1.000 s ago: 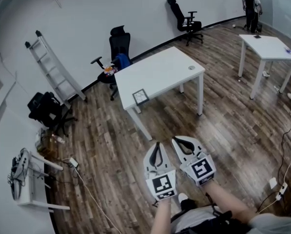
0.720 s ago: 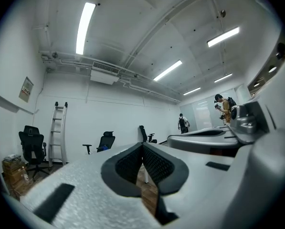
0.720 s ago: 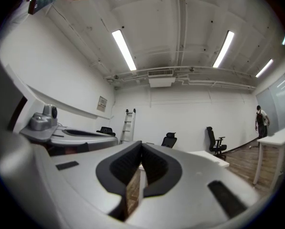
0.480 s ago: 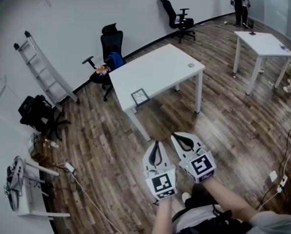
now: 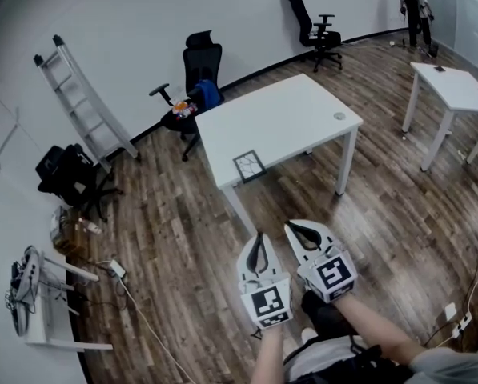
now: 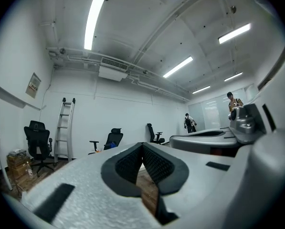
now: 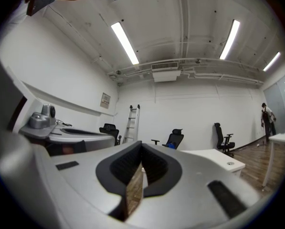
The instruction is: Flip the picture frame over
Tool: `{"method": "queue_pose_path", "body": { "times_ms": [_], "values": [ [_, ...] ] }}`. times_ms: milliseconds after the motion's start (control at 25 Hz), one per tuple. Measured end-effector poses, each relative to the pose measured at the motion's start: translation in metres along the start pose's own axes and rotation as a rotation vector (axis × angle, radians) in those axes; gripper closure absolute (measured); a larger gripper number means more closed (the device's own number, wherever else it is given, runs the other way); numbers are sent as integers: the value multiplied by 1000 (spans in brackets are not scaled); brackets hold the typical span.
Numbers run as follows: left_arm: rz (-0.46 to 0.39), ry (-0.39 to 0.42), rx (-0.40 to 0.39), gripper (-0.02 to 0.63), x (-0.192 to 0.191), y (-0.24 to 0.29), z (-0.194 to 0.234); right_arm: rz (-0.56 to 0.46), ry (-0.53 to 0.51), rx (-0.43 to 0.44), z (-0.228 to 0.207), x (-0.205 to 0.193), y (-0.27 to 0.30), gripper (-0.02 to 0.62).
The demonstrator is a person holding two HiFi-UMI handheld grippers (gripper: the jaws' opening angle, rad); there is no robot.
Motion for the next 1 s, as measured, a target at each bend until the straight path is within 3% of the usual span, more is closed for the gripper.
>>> {"method": "queue_pose_path", "body": {
  "times_ms": [520, 720, 1000],
  "values": [
    [58, 45, 79, 604, 31, 163, 25, 22, 21, 72, -114, 11, 136, 591],
    [58, 21, 115, 603, 33, 197, 29, 35, 32, 128, -133, 8, 168, 591],
    [149, 61, 159, 603, 28, 224, 45, 70, 60, 149, -147, 4, 201, 591]
  ]
}}
Point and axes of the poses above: the fingertips, and each gripper's own axes: y forward along the fingers, z to its left, x out of its top, the point moved 4 cm from there along -y, backward along the fingers, and after that the axes turned 11 degrees about z, right-handed, at the moved point
